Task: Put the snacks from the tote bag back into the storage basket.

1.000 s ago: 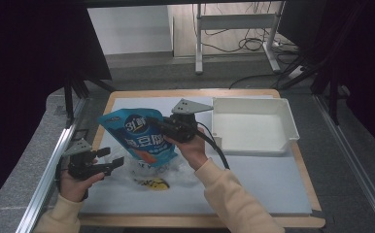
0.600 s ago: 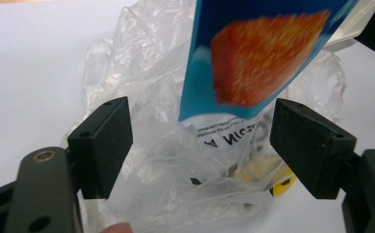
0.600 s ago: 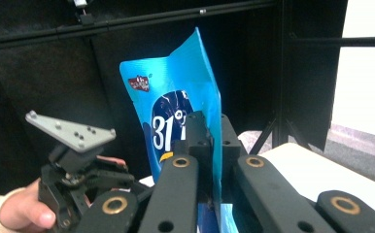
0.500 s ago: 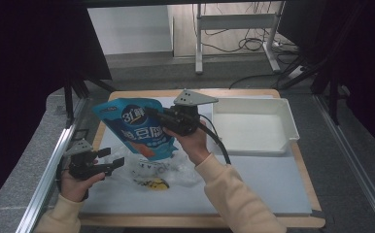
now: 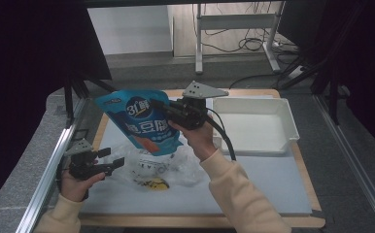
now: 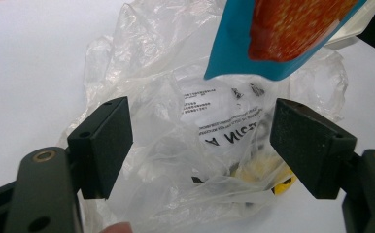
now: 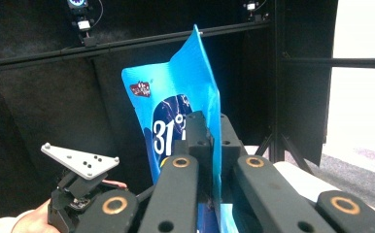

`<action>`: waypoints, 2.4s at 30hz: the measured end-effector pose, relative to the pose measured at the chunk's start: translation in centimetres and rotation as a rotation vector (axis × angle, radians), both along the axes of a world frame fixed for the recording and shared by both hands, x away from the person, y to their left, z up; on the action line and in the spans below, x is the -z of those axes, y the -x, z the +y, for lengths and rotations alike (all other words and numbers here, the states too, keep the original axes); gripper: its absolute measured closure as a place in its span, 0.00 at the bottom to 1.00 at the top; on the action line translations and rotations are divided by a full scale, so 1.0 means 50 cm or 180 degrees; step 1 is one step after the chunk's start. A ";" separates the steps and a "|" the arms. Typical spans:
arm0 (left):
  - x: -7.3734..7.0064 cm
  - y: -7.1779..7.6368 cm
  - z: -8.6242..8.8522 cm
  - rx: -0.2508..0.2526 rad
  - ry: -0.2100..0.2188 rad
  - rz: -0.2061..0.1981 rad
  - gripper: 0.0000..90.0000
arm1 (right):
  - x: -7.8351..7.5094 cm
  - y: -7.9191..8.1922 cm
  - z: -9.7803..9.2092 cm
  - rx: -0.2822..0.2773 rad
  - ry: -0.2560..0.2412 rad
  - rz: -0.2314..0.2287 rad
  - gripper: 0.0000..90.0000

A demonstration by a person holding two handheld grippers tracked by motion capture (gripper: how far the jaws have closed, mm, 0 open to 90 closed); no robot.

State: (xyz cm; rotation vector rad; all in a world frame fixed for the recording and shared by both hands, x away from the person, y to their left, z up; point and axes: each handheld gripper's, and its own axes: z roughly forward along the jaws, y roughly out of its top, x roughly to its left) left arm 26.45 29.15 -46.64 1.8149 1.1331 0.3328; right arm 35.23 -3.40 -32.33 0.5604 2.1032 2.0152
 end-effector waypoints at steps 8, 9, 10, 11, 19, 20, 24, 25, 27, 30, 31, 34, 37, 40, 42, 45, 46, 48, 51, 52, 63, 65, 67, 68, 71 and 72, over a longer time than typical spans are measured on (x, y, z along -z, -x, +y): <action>0.002 -0.001 0.002 -0.0009 -0.0009 0.0022 0.26 | -0.022 0.001 -0.022 0.0045 -0.0048 -0.0056 0.98; 0.002 -0.001 0.003 -0.0016 -0.0003 0.0030 0.26 | -0.024 0.001 -0.025 0.0054 -0.0060 -0.0066 0.98; 0.002 -0.001 0.003 -0.0017 -0.0002 0.0032 0.26 | -0.026 0.001 -0.028 0.0070 -0.0072 -0.0074 0.98; 0.003 -0.002 0.003 -0.0019 -0.0004 0.0034 0.26 | -0.028 0.001 -0.031 0.0076 -0.0073 -0.0077 0.98; 0.004 -0.002 0.001 -0.0013 -0.0018 0.0039 0.26 | -0.038 -0.001 -0.055 0.0120 -0.0081 -0.0096 0.98; 0.004 -0.002 0.002 -0.0015 -0.0016 0.0040 0.26 | -0.038 -0.002 -0.059 0.0128 -0.0080 -0.0095 0.98; 0.004 -0.002 0.001 -0.0015 -0.0021 0.0042 0.26 | -0.042 -0.006 -0.079 0.0144 -0.0061 -0.0104 0.98; 0.004 -0.003 0.001 -0.0008 -0.0024 0.0043 0.26 | -0.042 -0.007 -0.084 0.0151 -0.0055 -0.0099 0.98; 0.005 -0.003 0.000 -0.0010 -0.0029 0.0051 0.26 | -0.044 -0.009 -0.095 0.0173 -0.0035 -0.0103 0.98; 0.006 -0.004 -0.001 -0.0010 -0.0030 0.0061 0.26 | -0.046 -0.011 -0.112 0.0202 -0.0035 -0.0114 0.98; 0.006 -0.004 -0.001 -0.0010 -0.0030 0.0060 0.26 | -0.047 -0.012 -0.119 0.0216 -0.0039 -0.0132 0.98; 0.007 -0.003 -0.002 -0.0020 -0.0008 0.0059 0.26 | -0.050 -0.015 -0.137 0.0266 -0.0063 -0.0123 0.98; 0.006 -0.004 -0.001 -0.0016 -0.0013 0.0062 0.26 | -0.053 -0.017 -0.155 0.0319 -0.0108 -0.0093 0.98; 0.007 -0.004 -0.002 -0.0004 -0.0021 0.0067 0.26 | -0.055 -0.019 -0.170 0.0377 -0.0103 -0.0108 0.98; 0.007 -0.004 -0.003 -0.0007 -0.0021 0.0071 0.26 | -0.056 -0.020 -0.179 0.0405 -0.0068 -0.0122 0.98; 0.008 -0.004 -0.004 -0.0007 -0.0020 0.0074 0.26 | -0.057 -0.023 -0.188 0.0460 -0.0064 -0.0118 0.98; 0.008 -0.004 -0.003 -0.0009 -0.0019 0.0075 0.26 | -0.056 -0.025 -0.192 0.0467 -0.0081 -0.0108 0.98; 0.007 -0.004 -0.002 -0.0015 -0.0020 0.0064 0.26 | -0.056 -0.028 -0.199 0.0495 -0.0081 -0.0107 0.98; 0.007 -0.004 -0.001 -0.0034 -0.0015 0.0066 0.26 | -0.057 -0.032 -0.211 0.0530 -0.0074 -0.0114 0.98; 0.008 -0.004 -0.001 -0.0033 -0.0019 0.0067 0.26 | -0.058 -0.033 -0.215 0.0549 -0.0073 -0.0110 0.98; 0.011 -0.006 -0.003 -0.0032 -0.0022 0.0081 0.26 | -0.067 -0.046 -0.254 0.0696 -0.0091 -0.0131 0.98; 0.011 -0.006 -0.003 -0.0029 -0.0021 0.0083 0.26 | -0.068 -0.049 -0.259 0.0718 -0.0077 -0.0147 0.98; 0.012 -0.006 -0.004 -0.0026 -0.0029 0.0085 0.26 | -0.068 -0.052 -0.265 0.0735 -0.0063 -0.0135 0.98; 0.013 -0.006 -0.005 -0.0022 -0.0034 0.0088 0.26 | -0.068 -0.054 -0.268 0.0745 -0.0055 -0.0140 0.98; 0.015 -0.007 -0.005 -0.0018 -0.0041 0.0094 0.26 | -0.069 -0.059 -0.277 0.0770 -0.0061 -0.0139 0.98; 0.015 -0.008 -0.005 -0.0017 -0.0046 0.0097 0.26 | -0.069 -0.060 -0.280 0.0780 -0.0064 -0.0143 0.98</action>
